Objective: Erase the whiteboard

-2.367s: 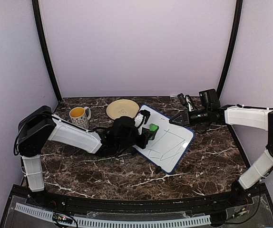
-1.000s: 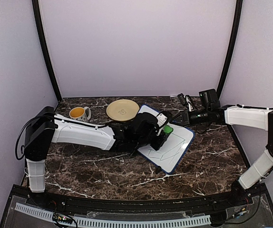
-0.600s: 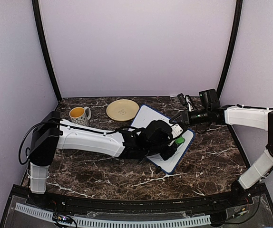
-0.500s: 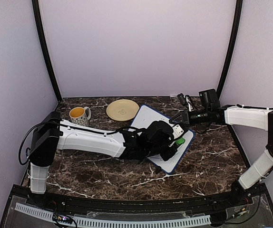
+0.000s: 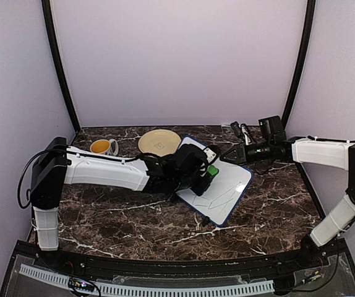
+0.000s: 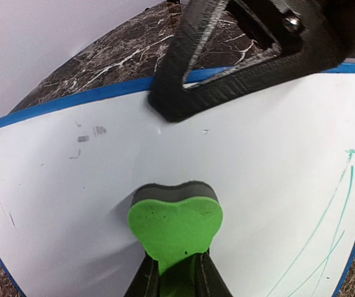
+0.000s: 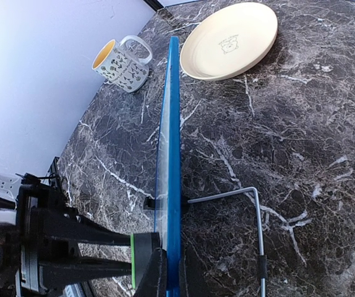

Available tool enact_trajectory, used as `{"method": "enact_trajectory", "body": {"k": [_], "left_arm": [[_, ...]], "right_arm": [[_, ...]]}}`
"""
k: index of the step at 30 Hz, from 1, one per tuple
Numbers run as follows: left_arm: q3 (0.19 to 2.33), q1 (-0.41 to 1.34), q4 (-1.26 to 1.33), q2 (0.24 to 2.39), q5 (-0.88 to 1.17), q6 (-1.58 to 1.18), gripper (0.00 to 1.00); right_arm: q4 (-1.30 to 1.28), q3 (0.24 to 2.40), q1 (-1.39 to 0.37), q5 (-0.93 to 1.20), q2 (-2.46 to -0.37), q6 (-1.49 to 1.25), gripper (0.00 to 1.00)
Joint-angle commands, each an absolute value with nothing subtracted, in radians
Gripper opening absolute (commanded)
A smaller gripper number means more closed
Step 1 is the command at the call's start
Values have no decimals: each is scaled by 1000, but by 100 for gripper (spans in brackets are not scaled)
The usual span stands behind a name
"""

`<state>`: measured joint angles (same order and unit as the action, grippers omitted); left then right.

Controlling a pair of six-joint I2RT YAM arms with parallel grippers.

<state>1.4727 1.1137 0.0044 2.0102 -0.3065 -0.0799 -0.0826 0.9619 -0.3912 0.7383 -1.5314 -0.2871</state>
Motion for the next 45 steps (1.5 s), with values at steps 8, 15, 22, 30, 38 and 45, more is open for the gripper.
{"method": "enact_trajectory", "body": {"k": [8, 15, 22, 30, 38, 45], "left_arm": [[1473, 1121, -17, 2040, -281, -10, 0], [1507, 1113, -59, 2046, -268, -23, 0], [1393, 1099, -31, 2039, -251, -52, 0], [1227, 1100, 33, 2029, -258, -118, 0], [1069, 1098, 129, 1997, -278, -154, 0], [1006, 1098, 203, 1998, -276, -165, 0]], "right_arm": [[-129, 942, -422, 746, -1534, -244, 0], [-130, 940, -422, 748, -1529, -242, 0], [-127, 936, -422, 749, -1529, -241, 0], [-128, 937, -421, 749, -1531, -239, 0], [-133, 939, -421, 748, -1529, -237, 0], [-138, 942, -420, 747, -1532, -236, 0]]}}
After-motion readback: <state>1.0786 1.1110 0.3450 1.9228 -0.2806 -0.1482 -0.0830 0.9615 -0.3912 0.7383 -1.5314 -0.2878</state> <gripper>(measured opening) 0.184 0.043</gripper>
